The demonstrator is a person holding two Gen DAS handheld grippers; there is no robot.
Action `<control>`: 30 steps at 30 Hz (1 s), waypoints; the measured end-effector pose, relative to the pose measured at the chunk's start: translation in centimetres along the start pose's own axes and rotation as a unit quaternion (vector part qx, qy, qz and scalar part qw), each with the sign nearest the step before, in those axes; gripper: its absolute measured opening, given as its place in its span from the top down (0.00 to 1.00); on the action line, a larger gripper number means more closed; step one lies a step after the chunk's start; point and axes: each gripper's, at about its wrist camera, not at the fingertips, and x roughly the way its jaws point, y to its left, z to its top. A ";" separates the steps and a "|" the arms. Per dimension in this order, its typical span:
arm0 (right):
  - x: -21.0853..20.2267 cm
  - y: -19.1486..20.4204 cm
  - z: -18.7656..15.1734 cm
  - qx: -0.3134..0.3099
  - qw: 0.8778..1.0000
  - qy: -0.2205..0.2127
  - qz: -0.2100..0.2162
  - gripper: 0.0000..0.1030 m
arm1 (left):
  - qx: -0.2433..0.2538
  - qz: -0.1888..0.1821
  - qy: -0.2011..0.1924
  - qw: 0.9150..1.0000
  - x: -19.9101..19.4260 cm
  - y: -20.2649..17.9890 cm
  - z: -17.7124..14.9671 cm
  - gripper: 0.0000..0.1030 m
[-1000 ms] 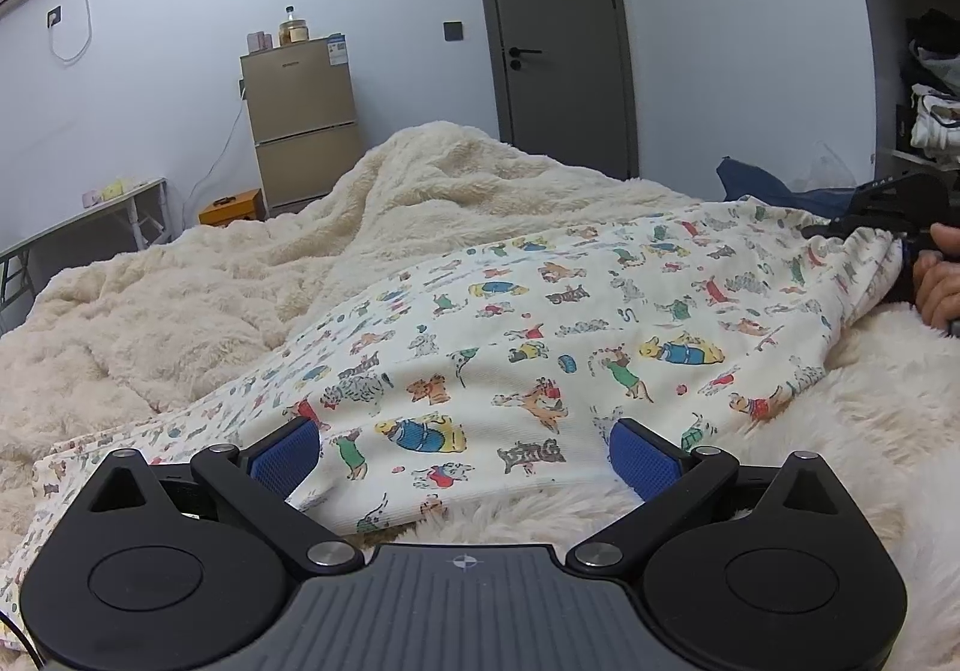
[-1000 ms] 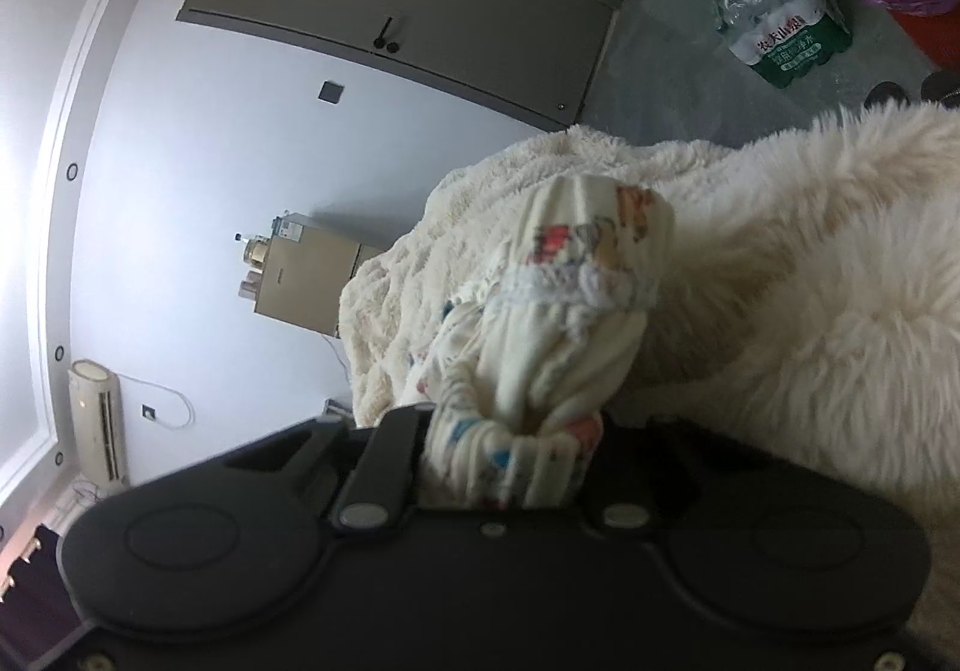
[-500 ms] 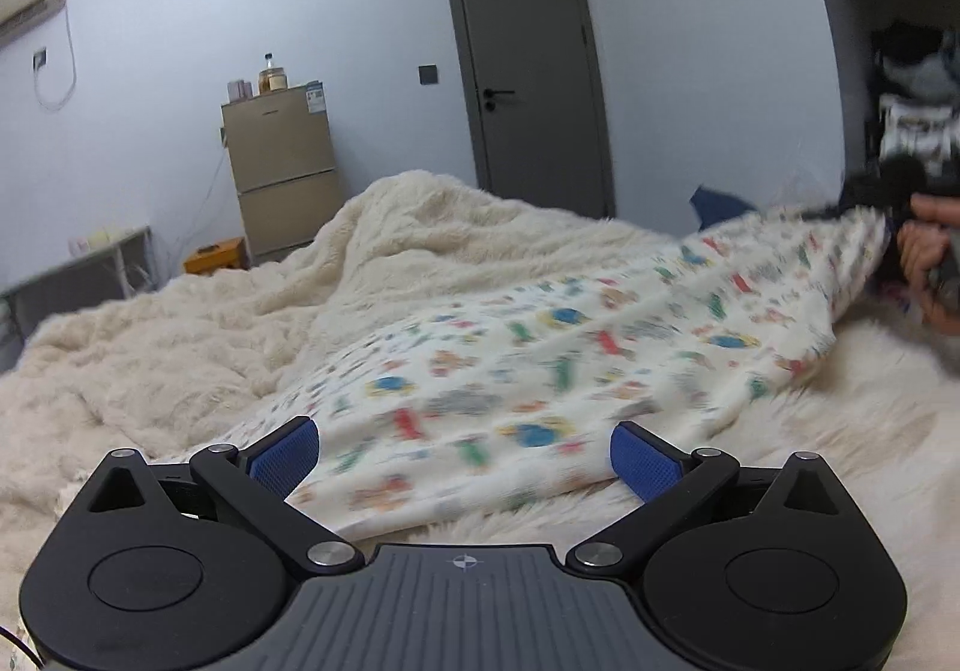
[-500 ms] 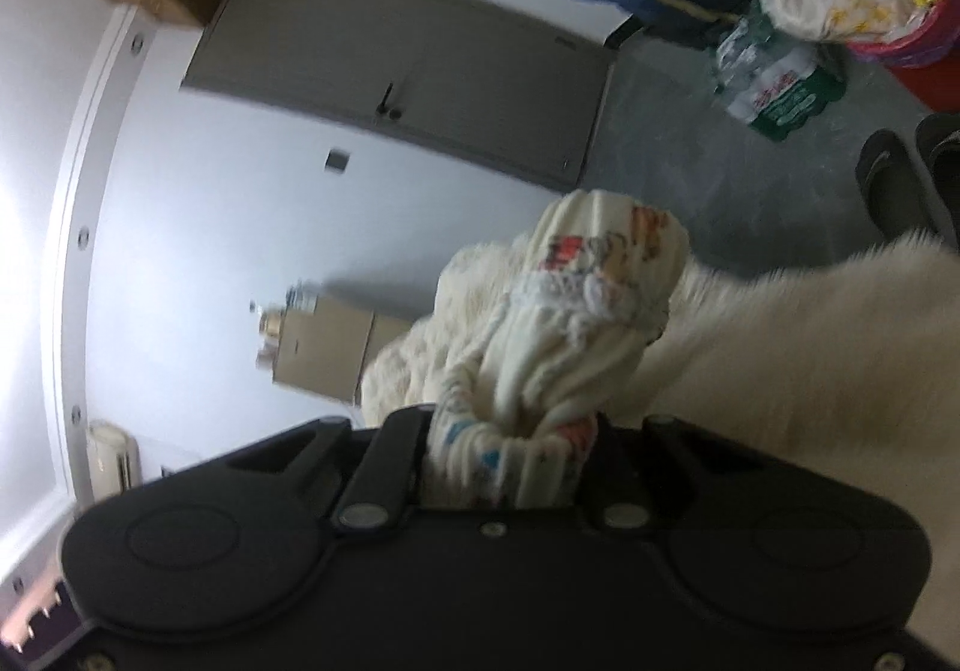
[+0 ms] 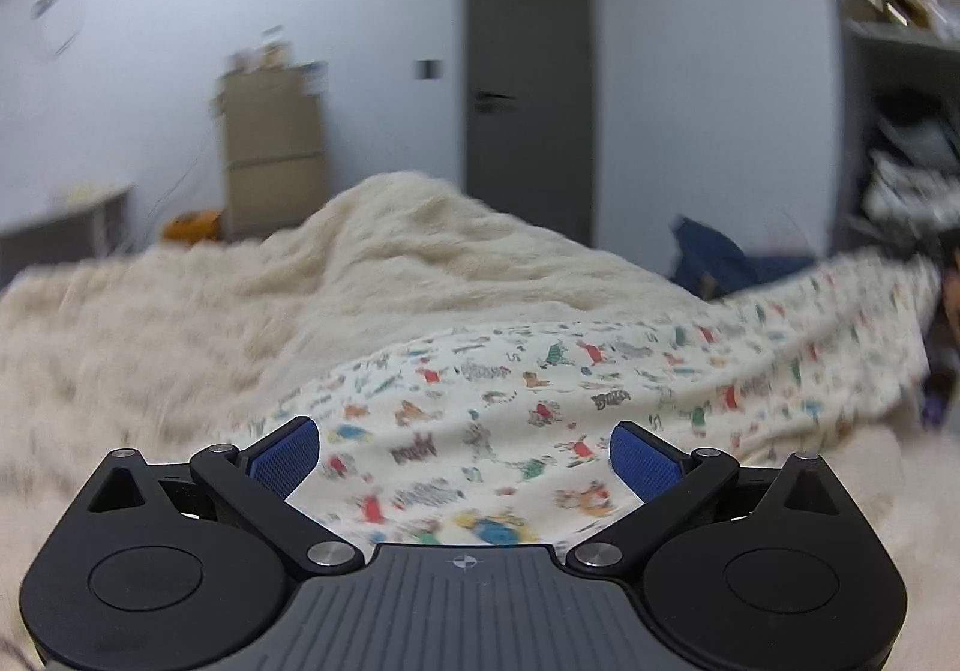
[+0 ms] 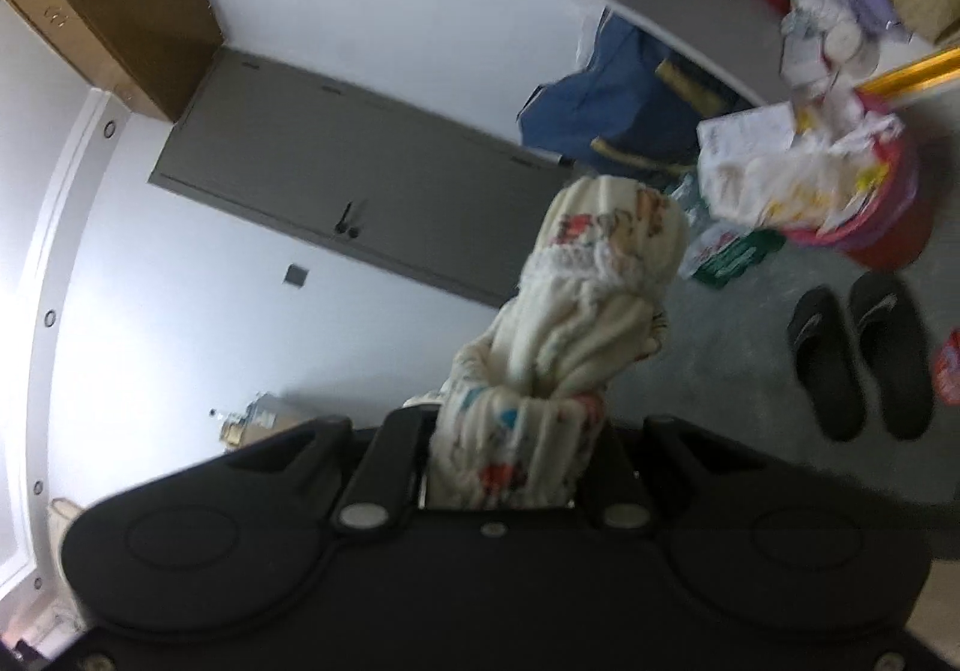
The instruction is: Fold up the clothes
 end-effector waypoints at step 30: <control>-0.9 20.7 -15.5 -0.422 0.906 0.012 0.022 0.82 | -0.120 -0.018 -0.033 0.992 0.4 3.3 3.4 0.00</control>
